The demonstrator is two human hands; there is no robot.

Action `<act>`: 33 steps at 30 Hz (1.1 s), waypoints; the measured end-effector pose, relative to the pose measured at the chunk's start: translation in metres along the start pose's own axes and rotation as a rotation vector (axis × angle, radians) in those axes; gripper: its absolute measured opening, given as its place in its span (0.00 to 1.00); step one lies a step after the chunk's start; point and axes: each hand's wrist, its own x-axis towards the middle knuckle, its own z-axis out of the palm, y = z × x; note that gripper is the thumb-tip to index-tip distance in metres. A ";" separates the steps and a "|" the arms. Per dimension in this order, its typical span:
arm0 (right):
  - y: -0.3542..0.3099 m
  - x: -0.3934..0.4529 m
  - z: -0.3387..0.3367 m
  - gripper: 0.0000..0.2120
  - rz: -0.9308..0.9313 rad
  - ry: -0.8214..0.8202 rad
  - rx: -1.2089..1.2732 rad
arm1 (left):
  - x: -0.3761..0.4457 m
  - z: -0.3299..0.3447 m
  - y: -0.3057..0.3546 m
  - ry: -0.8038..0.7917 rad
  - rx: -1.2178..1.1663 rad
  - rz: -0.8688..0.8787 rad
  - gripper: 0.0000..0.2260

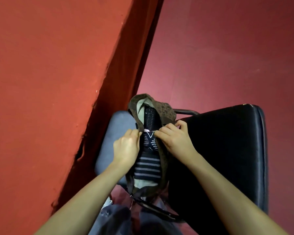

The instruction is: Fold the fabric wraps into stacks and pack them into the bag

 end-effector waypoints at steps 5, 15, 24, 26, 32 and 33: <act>-0.002 -0.006 -0.001 0.09 -0.003 0.004 -0.032 | -0.004 -0.005 0.000 -0.003 0.064 0.020 0.15; -0.027 -0.024 0.017 0.13 0.006 -0.021 0.001 | -0.018 -0.001 -0.013 0.091 0.055 0.058 0.14; -0.008 -0.039 0.038 0.12 0.164 -0.140 -0.048 | -0.012 0.056 -0.011 -0.125 0.141 0.098 0.08; -0.003 -0.034 0.036 0.12 0.154 -0.163 -0.052 | -0.011 0.061 -0.004 -0.220 0.039 0.040 0.07; 0.004 -0.055 0.029 0.13 0.136 -0.192 -0.058 | -0.008 0.049 0.002 -0.231 -0.294 0.000 0.07; 0.006 -0.062 0.028 0.11 0.142 -0.210 -0.069 | -0.010 0.047 0.009 -0.237 -0.325 0.006 0.07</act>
